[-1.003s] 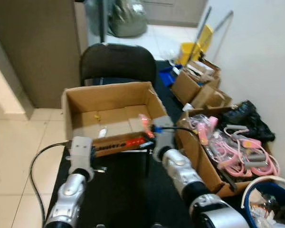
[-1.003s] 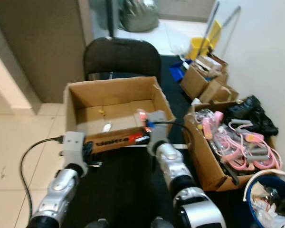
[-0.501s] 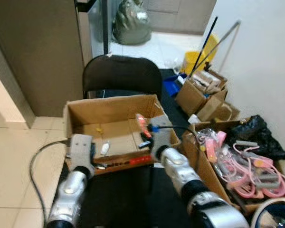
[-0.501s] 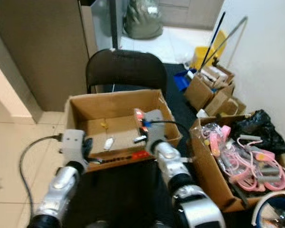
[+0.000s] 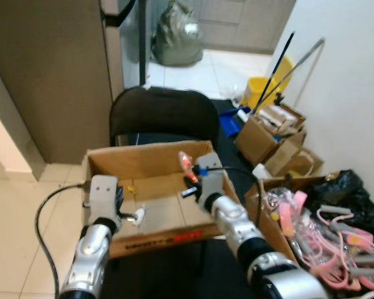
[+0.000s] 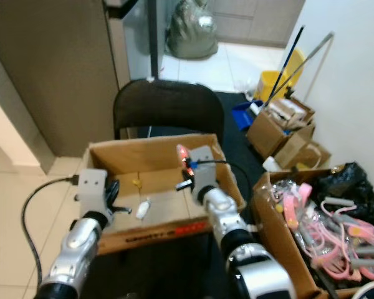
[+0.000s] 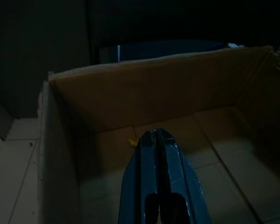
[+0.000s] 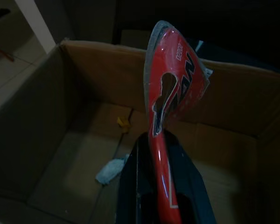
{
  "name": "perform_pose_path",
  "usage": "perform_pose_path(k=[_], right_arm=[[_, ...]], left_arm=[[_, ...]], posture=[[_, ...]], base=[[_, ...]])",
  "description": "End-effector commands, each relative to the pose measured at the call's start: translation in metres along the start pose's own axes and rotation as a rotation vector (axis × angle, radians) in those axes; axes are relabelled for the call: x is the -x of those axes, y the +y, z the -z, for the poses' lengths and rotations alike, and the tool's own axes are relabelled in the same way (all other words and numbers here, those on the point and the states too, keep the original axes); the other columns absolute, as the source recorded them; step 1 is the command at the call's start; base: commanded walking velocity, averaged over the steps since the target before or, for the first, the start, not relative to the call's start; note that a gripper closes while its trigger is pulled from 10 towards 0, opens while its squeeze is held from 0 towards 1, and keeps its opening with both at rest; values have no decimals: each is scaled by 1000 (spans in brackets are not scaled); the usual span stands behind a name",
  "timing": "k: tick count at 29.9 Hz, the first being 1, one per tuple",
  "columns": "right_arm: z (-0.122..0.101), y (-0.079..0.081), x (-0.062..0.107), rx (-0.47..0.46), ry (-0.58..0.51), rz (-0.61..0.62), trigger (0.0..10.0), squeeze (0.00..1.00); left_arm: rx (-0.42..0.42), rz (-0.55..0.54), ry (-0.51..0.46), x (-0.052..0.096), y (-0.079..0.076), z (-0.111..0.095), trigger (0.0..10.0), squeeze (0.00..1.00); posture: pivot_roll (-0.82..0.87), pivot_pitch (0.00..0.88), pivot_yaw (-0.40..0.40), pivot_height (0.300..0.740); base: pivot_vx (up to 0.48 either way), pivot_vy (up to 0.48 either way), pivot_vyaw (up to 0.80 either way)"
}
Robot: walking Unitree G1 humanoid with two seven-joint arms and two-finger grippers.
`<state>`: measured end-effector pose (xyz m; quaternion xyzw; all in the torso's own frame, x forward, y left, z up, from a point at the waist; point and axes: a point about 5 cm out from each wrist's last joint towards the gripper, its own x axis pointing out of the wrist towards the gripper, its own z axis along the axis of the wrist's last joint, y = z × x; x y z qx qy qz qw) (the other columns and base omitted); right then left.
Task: Picking trash to rubbish bin
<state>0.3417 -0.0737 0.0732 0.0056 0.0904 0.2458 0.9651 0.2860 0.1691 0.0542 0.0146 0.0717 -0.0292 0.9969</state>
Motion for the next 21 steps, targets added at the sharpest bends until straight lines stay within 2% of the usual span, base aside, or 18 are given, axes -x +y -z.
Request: perform_pose_path(k=[1,7,8,19,20,21], right_arm=[[2,-3,4,-30,-17,-5,10000,1000],[4,-4,4,-9,-3,9,10000,1000],[4,-5,4,-10,-1,18,10000,0],[2,-8,5,-12,-24,19,10000,0],[1,-7,4,5,-24,14,10000,1000],[0,-7,3,39,-19,30,10000,1000]], left_arm=[[8,11,3,2,-4,3,10000,0],[8,17,5,2,-7,4,10000,0],[8,19,5,2,-8,4,10000,0],[-1,36,4,-1,-12,3,10000,0],[-4,34,4,-2,-12,3,10000,0],[-5,33,4,-2,-12,3,10000,0]], posture=[[75,72,-64,740],[72,70,-61,740],[70,68,-61,740],[62,68,-57,740],[62,67,-57,740],[63,66,-58,740]], base=[[0,0,0],[0,0,0],[0,0,0],[0,0,0],[0,0,0],[0,0,0]])
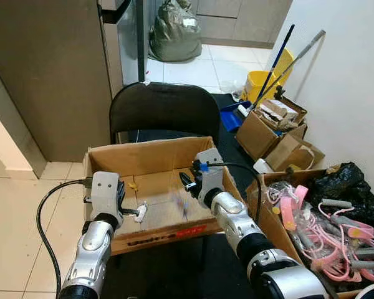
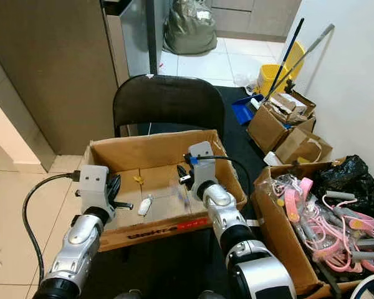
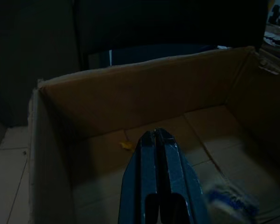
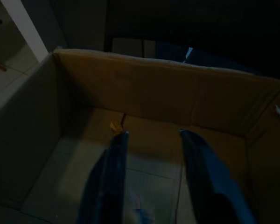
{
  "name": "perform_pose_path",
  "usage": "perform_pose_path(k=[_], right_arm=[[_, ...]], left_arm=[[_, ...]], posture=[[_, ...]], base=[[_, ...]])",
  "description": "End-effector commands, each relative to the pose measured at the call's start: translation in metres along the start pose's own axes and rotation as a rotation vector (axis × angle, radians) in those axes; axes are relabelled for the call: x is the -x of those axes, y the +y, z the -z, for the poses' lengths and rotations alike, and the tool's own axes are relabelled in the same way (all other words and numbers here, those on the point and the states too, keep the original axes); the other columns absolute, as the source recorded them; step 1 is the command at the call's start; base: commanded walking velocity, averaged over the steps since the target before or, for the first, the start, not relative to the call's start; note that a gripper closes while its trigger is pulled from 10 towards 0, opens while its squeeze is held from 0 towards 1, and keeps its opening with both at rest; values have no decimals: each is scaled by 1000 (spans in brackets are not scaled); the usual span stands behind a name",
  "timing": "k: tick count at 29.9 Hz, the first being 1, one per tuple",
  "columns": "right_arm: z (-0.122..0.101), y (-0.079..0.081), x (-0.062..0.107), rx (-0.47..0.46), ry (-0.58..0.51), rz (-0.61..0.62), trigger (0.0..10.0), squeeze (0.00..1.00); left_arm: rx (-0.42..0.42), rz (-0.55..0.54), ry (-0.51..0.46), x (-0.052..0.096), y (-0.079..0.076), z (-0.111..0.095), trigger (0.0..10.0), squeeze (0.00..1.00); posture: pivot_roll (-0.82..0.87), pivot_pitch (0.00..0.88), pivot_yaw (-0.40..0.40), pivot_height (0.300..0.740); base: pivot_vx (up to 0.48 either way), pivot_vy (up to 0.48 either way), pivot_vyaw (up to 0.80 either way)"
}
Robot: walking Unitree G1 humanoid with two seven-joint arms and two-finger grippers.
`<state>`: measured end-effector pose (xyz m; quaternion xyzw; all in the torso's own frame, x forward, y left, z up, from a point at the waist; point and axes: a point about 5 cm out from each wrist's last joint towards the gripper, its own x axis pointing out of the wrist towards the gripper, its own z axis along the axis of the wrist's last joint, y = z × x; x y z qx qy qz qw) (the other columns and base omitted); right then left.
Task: Picking trash to rubbish bin
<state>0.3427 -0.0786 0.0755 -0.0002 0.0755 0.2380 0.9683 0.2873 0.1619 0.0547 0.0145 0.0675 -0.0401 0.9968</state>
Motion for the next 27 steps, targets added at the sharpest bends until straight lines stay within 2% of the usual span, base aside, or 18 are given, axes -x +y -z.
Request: perform_pose_path(k=[1,2,3,7,12,14,16,17,19,20,23,25,27], right_arm=[[1,-2,0,48,12,26,10000,1000],[1,-2,0,48,12,26,10000,1000],[0,-2,0,58,9,44,10000,0],[-2,-12,1,56,-11,136,10000,0],[12,-35,17,22,29,225,10000,0],[15,-37,20,18,36,239,10000,0],[31,-45,34,-12,67,259,10000,0],[31,-45,34,-12,67,259,10000,0],[51,-51,51,-22,118,294,10000,0],[51,-51,51,-22,118,294,10000,0],[79,-57,76,-23,204,366,10000,0],[90,-56,86,-38,228,384,10000,0],[91,-55,87,-42,227,383,10000,0]], left_arm=[[-4,11,12,-1,-5,3,10000,0],[-4,11,12,-1,-5,3,10000,0],[-5,11,11,-2,-5,3,10000,0],[-2,6,5,-3,-5,1,10000,0],[-8,25,9,0,-7,4,10000,0],[-9,24,10,1,-7,5,10000,0],[-11,6,21,4,-4,9,10000,0],[-11,6,21,4,-4,9,10000,0],[-13,-16,36,9,0,14,10000,0],[-13,-16,36,9,0,14,10000,0],[-18,-50,61,15,5,22,10000,0],[-27,-51,72,17,5,24,10000,0],[-25,-50,68,17,5,24,10000,0]], posture=[[63,66,-58,740],[63,66,-58,740],[64,66,-59,740],[64,67,-63,740],[58,69,-66,740],[58,69,-66,740],[54,70,-70,740],[54,70,-70,740],[42,77,-71,740],[42,77,-71,740],[37,79,-69,740],[32,80,-68,740],[33,82,-66,740]], base=[[0,0,0],[0,0,0],[0,0,0],[0,0,0],[0,0,0],[0,0,0],[0,0,0],[0,0,0],[0,0,0],[0,0,0],[0,0,0],[0,0,0],[0,0,0]])
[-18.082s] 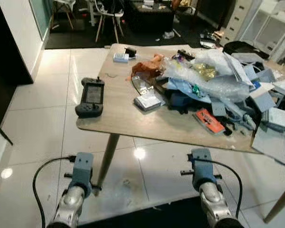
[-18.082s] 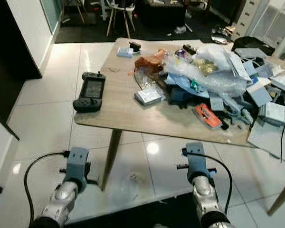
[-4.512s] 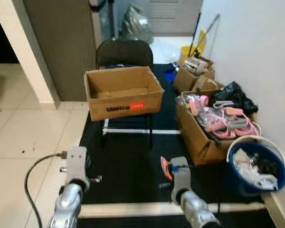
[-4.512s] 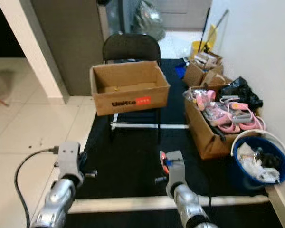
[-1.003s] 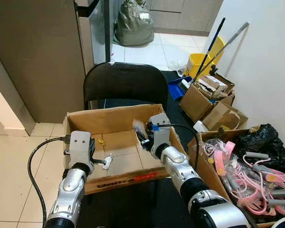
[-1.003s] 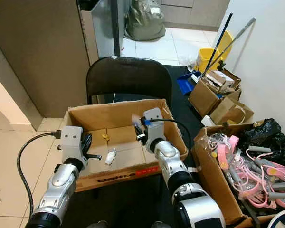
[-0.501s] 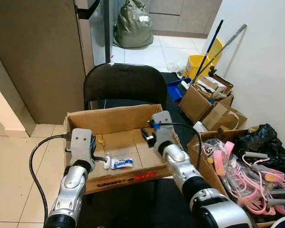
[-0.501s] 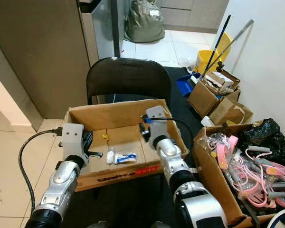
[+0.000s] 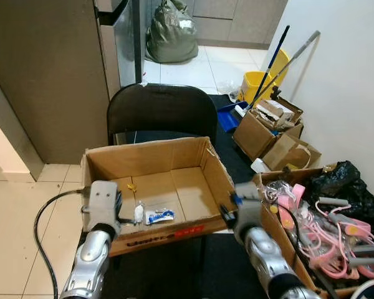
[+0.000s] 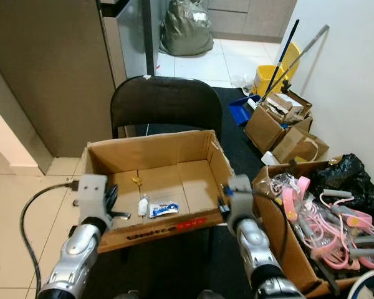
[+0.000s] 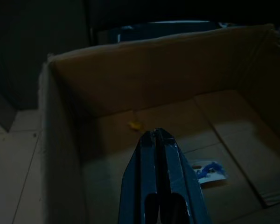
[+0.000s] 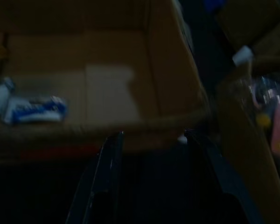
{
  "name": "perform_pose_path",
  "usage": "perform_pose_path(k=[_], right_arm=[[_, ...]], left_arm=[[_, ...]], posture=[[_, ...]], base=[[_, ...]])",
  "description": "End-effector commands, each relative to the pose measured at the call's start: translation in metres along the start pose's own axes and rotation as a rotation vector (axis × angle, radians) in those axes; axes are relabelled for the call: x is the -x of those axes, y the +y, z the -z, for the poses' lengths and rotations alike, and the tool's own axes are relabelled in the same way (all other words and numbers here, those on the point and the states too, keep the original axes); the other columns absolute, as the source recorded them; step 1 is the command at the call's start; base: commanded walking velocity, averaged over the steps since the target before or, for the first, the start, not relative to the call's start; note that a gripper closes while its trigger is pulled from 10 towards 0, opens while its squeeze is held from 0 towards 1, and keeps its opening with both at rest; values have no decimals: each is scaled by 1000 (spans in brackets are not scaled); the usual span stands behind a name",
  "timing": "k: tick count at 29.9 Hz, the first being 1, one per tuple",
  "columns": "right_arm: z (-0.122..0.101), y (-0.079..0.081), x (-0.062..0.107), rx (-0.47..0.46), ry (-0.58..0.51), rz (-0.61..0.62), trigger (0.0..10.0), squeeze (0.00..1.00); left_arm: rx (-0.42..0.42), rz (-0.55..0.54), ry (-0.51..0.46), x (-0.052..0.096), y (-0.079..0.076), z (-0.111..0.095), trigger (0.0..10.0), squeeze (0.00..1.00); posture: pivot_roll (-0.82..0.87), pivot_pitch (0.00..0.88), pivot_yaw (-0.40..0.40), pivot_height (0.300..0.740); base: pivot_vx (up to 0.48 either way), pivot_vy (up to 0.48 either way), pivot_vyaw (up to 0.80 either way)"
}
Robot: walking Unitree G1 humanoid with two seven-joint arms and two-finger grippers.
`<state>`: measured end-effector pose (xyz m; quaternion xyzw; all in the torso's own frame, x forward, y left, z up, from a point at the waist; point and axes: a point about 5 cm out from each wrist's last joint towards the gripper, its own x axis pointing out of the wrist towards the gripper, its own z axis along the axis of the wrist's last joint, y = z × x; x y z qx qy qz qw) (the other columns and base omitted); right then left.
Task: Picking trash to rubbish bin
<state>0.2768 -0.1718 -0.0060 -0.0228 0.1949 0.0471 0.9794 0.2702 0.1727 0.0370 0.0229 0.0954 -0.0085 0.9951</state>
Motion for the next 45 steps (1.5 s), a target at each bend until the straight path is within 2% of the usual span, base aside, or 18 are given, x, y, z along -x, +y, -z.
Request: perform_pose_path(k=[1,9,11,14,17,20,22,24,27,37,40,42,45], right_arm=[[-1,2,0,-14,-15,2,10000,0],[-4,3,0,-40,-25,10,10000,0],[-7,2,-2,-71,-26,24,10000,0],[-14,1,-6,-73,-39,24,10000,0],[-16,-1,-7,-95,-34,44,10000,0],[-15,-3,-7,-120,-22,79,10000,0],[-12,-2,-6,-156,-5,106,10000,0],[-10,0,-7,-167,8,111,10000,0],[-10,2,-6,-132,6,90,10000,0],[-5,-14,0,-150,14,146,10000,0],[-1,-16,2,-180,24,174,10000,0],[1,-13,2,-162,33,168,10000,0],[1,-10,3,-148,14,160,10000,0]], left_arm=[[-16,12,12,2,-4,4,10000,0],[-7,5,6,0,-7,2,10000,0],[9,-4,10,-1,-7,2,10000,0],[-46,58,12,-3,-14,2,10000,0],[-19,43,17,-5,-13,1,10000,0],[-46,62,-1,-9,-14,-5,10000,0],[28,15,15,-9,-11,-4,10000,0],[44,10,25,-10,-10,-3,10000,0],[-8,67,9,-10,-18,-5,10000,0],[-22,79,32,-10,-18,0,10000,0],[12,62,46,-9,-17,2,10000,0],[-36,96,50,-11,-18,1,10000,0],[-66,126,23,-13,-18,-4,10000,0]], posture=[[30,84,-65,740],[32,73,-68,740],[27,88,-70,740],[29,79,-68,740],[28,89,-66,740],[33,86,-61,740],[26,108,-51,740],[21,116,-51,740],[29,109,-55,740],[11,101,-54,740],[17,94,-44,740],[17,118,-40,740],[38,99,-18,740]], base=[[0,0,0],[0,0,-657],[0,0,-800],[0,0,-800],[0,0,-800],[0,0,-800],[0,0,-800],[0,0,-800],[0,0,-800],[0,0,-800],[0,0,-800],[0,0,-800],[0,0,-800]])
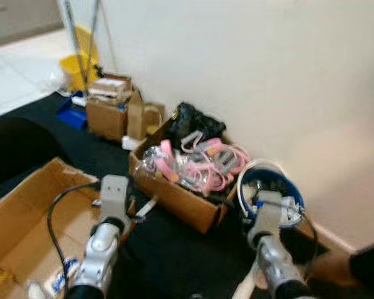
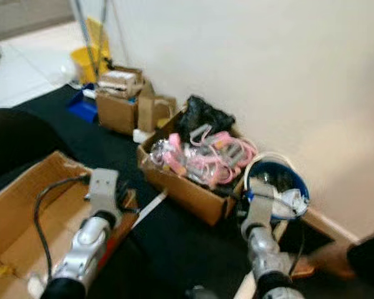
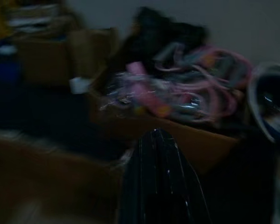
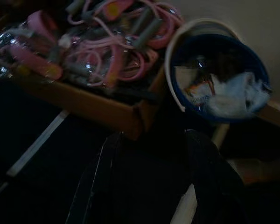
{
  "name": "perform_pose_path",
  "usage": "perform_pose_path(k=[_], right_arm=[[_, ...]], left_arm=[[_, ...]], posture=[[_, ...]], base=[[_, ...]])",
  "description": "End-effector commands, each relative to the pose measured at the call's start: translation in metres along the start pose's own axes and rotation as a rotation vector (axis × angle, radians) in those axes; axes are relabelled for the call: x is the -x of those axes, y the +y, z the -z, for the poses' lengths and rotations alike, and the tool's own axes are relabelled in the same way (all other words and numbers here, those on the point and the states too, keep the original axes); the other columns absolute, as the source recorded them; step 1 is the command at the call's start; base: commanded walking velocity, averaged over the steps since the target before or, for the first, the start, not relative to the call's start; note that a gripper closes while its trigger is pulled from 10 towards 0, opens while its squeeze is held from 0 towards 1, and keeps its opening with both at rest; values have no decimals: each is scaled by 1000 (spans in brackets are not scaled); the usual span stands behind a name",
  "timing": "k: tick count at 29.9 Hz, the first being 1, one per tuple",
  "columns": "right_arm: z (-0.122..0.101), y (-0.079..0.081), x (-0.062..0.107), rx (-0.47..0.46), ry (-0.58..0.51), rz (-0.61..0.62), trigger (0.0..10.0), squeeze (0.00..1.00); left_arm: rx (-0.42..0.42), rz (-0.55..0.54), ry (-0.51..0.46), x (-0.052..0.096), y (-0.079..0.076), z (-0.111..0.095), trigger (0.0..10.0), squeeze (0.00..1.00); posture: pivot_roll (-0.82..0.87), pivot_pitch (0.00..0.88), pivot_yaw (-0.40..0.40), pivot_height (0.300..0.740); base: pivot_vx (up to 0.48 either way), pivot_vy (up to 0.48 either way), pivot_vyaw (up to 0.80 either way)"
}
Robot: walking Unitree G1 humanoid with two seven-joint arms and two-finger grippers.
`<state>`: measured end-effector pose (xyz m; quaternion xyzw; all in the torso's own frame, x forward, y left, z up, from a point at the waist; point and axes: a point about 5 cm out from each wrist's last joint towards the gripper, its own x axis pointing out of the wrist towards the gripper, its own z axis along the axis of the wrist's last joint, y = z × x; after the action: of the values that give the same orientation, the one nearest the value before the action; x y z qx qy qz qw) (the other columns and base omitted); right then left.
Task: Picking trash to rubbish bin
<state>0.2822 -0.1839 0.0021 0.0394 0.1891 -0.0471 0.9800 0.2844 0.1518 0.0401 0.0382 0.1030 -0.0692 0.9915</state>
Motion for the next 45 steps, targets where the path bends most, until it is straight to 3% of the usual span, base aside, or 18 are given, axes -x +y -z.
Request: perform_pose_path(k=[1,4,12,23,31,45], right_arm=[[10,1,4,13,26,1,10000,0],[18,-3,8,-27,48,44,10000,0],[18,3,9,-29,36,39,10000,0],[18,5,8,-32,30,40,10000,0],[19,10,9,-13,30,12,10000,0],[18,3,10,4,21,14,10000,0]], left_arm=[[-23,8,10,1,2,3,10000,0],[-11,-23,13,1,11,1,10000,0],[-46,15,28,0,13,2,10000,0],[-30,-11,6,-3,15,-3,10000,0],[-34,-13,-9,-2,11,-3,10000,0],[-44,34,-17,-3,2,-1,10000,0]], posture=[[38,99,-18,740],[49,97,10,740],[50,89,43,740],[53,80,33,740],[53,73,23,740],[31,43,15,740]], base=[[0,0,-800],[0,0,-800],[0,0,-800],[0,0,-800],[0,0,-800],[0,0,-800]])
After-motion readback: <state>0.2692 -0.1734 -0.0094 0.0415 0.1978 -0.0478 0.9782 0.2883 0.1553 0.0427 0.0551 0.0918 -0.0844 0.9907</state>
